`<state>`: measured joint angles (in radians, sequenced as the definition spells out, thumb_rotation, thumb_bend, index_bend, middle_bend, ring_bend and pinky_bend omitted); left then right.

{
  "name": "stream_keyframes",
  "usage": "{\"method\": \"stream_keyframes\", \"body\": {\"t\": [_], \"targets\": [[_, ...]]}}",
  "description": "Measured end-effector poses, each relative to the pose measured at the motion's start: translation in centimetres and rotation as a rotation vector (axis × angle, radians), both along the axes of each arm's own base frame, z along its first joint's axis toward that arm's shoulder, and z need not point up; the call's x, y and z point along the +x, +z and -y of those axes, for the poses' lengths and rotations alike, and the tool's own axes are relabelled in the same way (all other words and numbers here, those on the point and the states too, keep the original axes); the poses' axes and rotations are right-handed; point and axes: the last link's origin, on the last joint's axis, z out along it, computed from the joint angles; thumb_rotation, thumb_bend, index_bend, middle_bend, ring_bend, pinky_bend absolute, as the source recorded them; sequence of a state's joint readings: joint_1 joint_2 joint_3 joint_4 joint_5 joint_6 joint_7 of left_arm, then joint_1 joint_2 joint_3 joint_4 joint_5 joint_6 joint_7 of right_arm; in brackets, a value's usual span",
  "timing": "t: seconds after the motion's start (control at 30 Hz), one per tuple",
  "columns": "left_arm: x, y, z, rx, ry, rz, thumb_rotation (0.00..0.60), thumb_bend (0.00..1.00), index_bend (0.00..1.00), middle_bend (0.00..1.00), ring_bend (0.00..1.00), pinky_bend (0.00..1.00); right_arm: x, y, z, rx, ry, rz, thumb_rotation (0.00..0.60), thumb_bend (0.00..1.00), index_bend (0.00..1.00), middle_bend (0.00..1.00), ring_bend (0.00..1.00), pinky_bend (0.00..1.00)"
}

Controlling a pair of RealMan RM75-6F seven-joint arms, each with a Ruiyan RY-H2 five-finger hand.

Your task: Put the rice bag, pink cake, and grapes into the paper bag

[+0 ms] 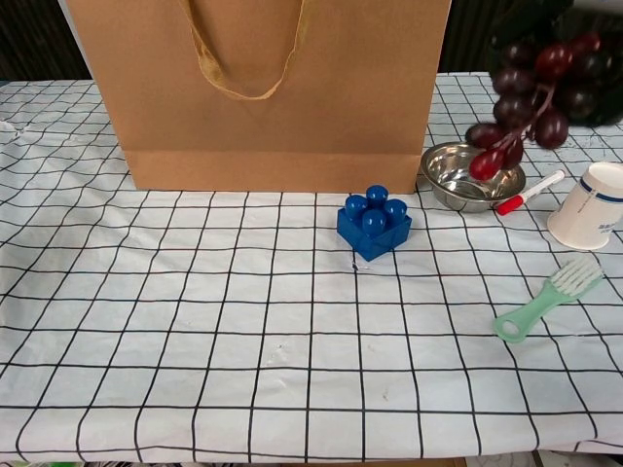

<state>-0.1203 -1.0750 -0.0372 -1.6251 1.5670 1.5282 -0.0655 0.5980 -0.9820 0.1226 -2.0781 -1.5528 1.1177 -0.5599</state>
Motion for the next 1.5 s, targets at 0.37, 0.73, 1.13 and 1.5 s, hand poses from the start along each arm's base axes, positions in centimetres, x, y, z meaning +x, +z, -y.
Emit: {"method": "stream_keyframes", "body": {"t": [0.37, 0.73, 1.13, 1.5], "targets": [[0.0, -0.1, 0.0, -0.020, 0.002, 0.001, 0.600, 0.08, 0.13, 0.10, 0.00, 0.03, 6.3, 3.6, 4.3, -0.093, 0.066, -0.020, 0.600, 0.48, 0.55, 0.50, 0.57, 0.40], [-0.2, -0.2, -0.2, -0.034, 0.015, -0.001, 0.600, 0.08, 0.13, 0.10, 0.00, 0.03, 11.4, 4.6, 7.1, -0.114, 0.099, -0.063, 0.600, 0.48, 0.56, 0.51, 0.56, 0.40], [-0.8, -0.4, -0.9, -0.048, 0.039, -0.007, 0.600, 0.09, 0.13, 0.10, 0.00, 0.03, 17.9, 4.1, 13.4, -0.147, 0.040, -0.046, 0.600, 0.48, 0.56, 0.51, 0.56, 0.40], [-1.3, -1.1, -1.6, -0.081, 0.069, -0.029, 0.600, 0.09, 0.13, 0.09, 0.00, 0.04, 20.9, 0.8, 19.4, -0.194, -0.058, -0.047, 0.600, 0.47, 0.56, 0.49, 0.56, 0.40]]}}
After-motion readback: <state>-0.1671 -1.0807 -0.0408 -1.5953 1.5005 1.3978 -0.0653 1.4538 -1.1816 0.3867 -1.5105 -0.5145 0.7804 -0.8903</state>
